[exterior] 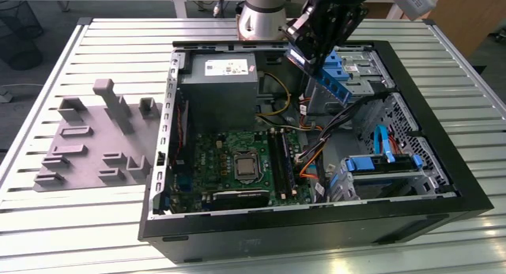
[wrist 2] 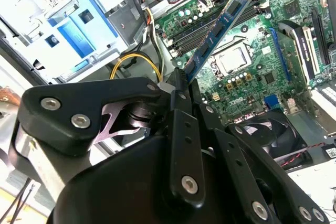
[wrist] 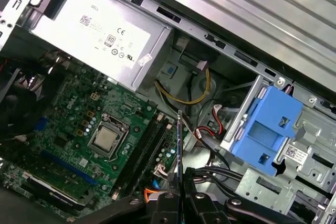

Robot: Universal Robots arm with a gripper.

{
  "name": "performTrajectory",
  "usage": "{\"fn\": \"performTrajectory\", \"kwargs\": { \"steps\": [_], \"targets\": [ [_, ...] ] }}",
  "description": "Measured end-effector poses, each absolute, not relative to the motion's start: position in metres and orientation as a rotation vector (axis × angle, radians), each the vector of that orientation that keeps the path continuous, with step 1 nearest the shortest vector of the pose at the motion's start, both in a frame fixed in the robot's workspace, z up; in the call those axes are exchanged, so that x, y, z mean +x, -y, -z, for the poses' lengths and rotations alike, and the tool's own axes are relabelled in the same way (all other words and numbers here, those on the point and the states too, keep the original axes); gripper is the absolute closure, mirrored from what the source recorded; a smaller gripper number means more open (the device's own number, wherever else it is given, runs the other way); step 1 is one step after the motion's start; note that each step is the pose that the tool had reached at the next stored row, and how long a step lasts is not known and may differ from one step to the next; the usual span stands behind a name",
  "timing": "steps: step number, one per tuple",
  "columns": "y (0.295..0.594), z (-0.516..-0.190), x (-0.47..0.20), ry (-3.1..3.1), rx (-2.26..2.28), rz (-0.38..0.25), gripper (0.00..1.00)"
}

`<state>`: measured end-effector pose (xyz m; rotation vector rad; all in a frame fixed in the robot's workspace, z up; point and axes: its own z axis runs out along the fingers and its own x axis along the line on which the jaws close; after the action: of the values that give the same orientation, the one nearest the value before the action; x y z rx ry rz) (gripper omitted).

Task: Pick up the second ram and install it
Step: 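Insert the second ram into the second slot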

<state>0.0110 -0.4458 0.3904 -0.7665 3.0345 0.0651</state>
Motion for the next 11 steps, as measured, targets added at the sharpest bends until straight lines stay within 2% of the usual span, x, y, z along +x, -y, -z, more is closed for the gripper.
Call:
{"fn": "performTrajectory", "kwargs": {
  "steps": [11],
  "targets": [
    [0.4458,-0.3904,0.011,-3.042,-0.736,-0.065,0.86]
  ]
}}
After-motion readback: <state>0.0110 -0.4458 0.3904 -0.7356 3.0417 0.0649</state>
